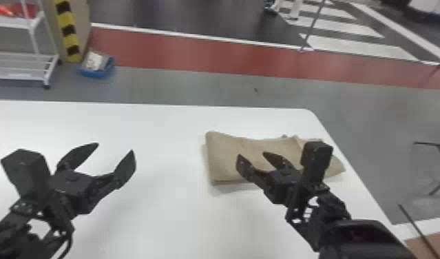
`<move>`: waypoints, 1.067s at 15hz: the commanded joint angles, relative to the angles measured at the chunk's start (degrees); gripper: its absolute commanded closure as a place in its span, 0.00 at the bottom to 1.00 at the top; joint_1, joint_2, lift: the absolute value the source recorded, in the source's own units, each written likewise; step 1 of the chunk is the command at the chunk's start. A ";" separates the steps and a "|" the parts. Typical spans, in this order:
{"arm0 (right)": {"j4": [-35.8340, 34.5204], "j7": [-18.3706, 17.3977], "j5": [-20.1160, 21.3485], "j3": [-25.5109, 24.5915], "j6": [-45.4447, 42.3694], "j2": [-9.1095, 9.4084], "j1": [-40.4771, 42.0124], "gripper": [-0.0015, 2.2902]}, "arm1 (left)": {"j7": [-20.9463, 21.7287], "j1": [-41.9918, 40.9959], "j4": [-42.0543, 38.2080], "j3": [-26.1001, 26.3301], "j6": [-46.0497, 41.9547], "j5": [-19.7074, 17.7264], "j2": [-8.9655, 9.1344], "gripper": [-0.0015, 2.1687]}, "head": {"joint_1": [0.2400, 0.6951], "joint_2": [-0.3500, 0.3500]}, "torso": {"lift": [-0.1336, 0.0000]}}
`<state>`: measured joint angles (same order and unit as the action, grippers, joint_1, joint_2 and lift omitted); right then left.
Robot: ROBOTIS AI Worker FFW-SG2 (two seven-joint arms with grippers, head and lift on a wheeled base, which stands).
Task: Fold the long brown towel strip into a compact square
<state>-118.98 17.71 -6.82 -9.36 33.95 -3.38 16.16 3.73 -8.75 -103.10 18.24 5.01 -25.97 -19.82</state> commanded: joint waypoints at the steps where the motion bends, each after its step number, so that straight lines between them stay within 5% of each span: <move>1: 0.51 -0.93 5.07 6.02 4.51 0.83 -2.63 0.13 | 1.28 -1.10 0.89 -5.58 -0.48 -1.19 -1.27 0.07 | 1.00 0.26 | 0.07; 3: 1.47 -2.95 10.95 10.59 9.43 1.10 -4.91 0.13 | 2.95 -2.24 1.06 -9.01 -0.66 -2.60 -2.06 0.07 | 1.00 0.37 | 0.07; 8: 3.93 -5.23 12.45 11.12 15.93 1.19 -7.81 0.19 | 5.77 -4.44 1.50 -13.14 -2.24 -4.09 -2.77 0.07 | 1.00 0.53 | 0.07; 11: 4.37 -4.80 12.01 11.21 17.69 1.10 -8.43 0.59 | 5.94 -4.61 1.68 -13.14 -2.42 -4.09 -2.77 0.07 | 1.00 0.54 | 0.07; 16: 4.37 -4.36 11.22 12.17 18.75 1.01 -9.22 0.74 | 5.94 -4.52 1.68 -13.23 -2.59 -4.09 -2.77 0.07 | 1.00 0.55 | 0.07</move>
<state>-114.61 13.23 4.80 2.29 52.98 -2.37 6.94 9.67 -13.36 -101.47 5.09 2.56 -30.07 -22.59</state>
